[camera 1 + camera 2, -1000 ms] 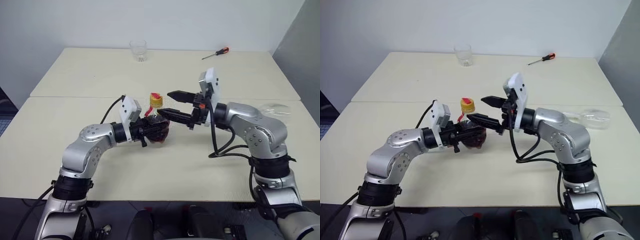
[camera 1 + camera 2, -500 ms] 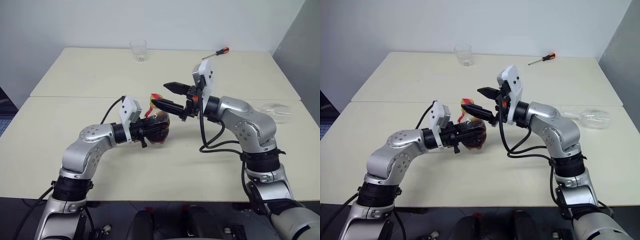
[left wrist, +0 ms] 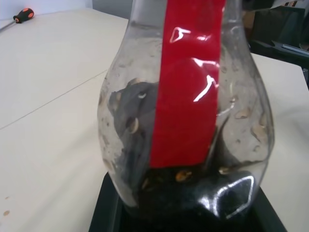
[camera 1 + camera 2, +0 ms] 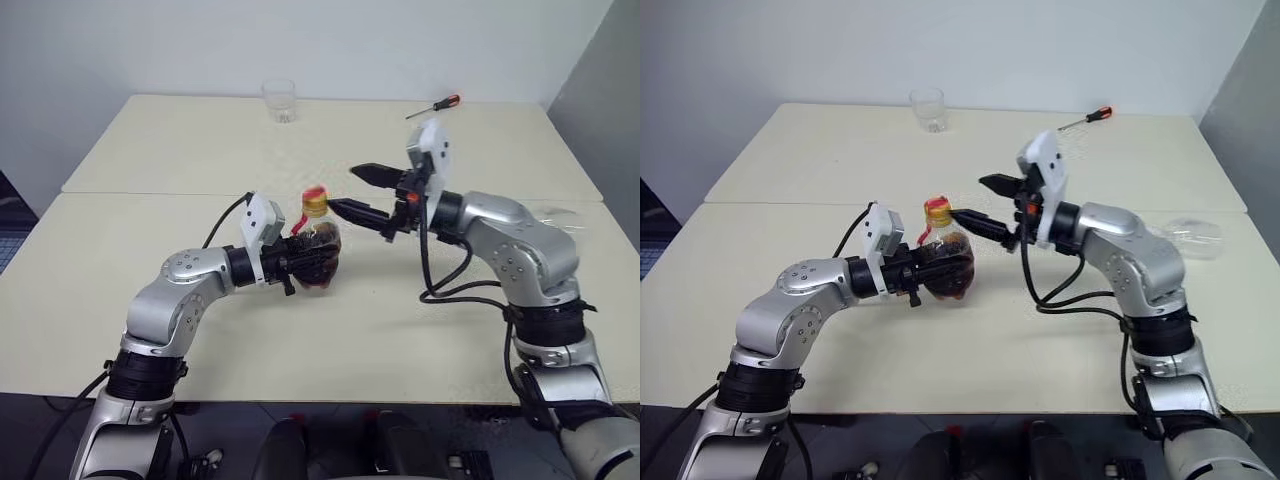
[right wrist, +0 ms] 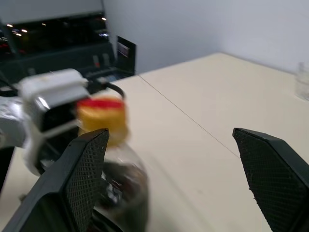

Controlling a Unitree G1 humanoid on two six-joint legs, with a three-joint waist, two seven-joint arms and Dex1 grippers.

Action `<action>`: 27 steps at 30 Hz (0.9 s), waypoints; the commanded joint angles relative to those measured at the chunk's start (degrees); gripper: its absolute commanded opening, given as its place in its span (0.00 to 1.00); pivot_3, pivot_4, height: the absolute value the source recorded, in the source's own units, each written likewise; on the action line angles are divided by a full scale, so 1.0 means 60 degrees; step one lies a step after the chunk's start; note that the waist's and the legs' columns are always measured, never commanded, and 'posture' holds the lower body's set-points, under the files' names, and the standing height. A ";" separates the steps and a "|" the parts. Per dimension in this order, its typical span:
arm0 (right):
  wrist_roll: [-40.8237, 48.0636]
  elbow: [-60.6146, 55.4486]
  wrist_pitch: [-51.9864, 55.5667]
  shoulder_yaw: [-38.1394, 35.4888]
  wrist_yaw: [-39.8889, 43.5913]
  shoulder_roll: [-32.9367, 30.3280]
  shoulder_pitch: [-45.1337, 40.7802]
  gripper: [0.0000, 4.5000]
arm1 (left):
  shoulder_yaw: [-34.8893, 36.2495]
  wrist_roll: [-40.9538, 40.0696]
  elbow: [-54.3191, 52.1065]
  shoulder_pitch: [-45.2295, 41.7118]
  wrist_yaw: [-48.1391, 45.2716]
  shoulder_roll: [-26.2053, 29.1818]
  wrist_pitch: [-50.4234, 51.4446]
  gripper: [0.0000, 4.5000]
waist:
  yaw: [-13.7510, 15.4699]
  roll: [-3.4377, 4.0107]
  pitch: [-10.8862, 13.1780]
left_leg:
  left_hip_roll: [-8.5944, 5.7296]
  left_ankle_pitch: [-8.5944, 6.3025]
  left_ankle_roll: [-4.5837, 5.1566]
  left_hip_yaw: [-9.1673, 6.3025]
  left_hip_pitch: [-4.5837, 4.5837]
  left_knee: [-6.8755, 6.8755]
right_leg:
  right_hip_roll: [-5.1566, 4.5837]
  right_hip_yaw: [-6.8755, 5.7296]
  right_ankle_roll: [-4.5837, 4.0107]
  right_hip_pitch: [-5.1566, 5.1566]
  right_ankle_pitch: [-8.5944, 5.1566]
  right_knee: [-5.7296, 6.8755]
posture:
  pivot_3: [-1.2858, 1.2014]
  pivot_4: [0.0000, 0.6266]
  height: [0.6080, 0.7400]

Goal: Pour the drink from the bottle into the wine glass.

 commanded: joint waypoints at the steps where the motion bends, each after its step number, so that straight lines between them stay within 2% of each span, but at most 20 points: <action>1: 0.0074 -0.0211 -0.0053 -0.0237 0.0118 -0.0113 0.0006 0.97 | 0.0090 -0.0114 -0.0271 -0.0279 -0.0113 -0.0083 -0.0251 0.22 | -0.0019 0.0000 0.0000 | 0.0000 0.0000 0.0000 0.0001 0.0001 0.0000 | 0.0000 0.0001 0.0000 0.0000 0.0000 -0.0001 | 0.52 0.24 1.00; 9: 0.1459 -0.0577 0.1022 -0.0569 0.0463 0.0051 -0.0012 0.97 | 0.0078 -0.0069 -0.0154 -0.0409 -0.0134 -0.0093 -0.0264 0.22 | -0.0015 0.0000 0.0000 | 0.0004 0.0000 0.0000 -0.0002 0.0002 -0.0003 | 0.0008 0.0000 -0.0001 0.0000 0.0000 0.0000 | 0.52 0.24 1.00; 13: 0.2122 -0.0666 0.1480 -0.0723 0.0169 0.0470 -0.0235 0.97 | 0.0087 -0.0044 -0.0100 -0.0442 -0.0121 -0.0091 -0.0278 0.22 | -0.0015 0.0000 0.0000 | 0.0004 0.0000 0.0000 -0.0002 0.0001 -0.0003 | 0.0008 0.0000 0.0000 0.0000 0.0000 0.0000 | 0.52 0.24 1.00; 19: 0.2040 -0.0355 0.1332 -0.0582 -0.0228 0.1102 -0.0659 0.97 | 0.0084 -0.0021 -0.0102 -0.0411 -0.0128 -0.0092 -0.0328 0.22 | -0.0009 0.0000 0.0000 | 0.0004 0.0000 0.0000 -0.0007 0.0003 -0.0003 | 0.0009 -0.0005 0.0000 0.0000 0.0000 0.0003 | 0.52 0.24 1.00; 27: 0.1687 0.0005 0.0991 -0.0257 -0.0138 0.1330 -0.0865 0.97 | 0.0097 0.0009 -0.0065 -0.0409 -0.0134 -0.0092 -0.0379 0.22 | -0.0006 0.0000 0.0000 | 0.0004 0.0000 0.0000 -0.0003 0.0000 -0.0002 | 0.0005 -0.0002 0.0000 0.0000 0.0000 0.0000 | 0.52 0.24 1.00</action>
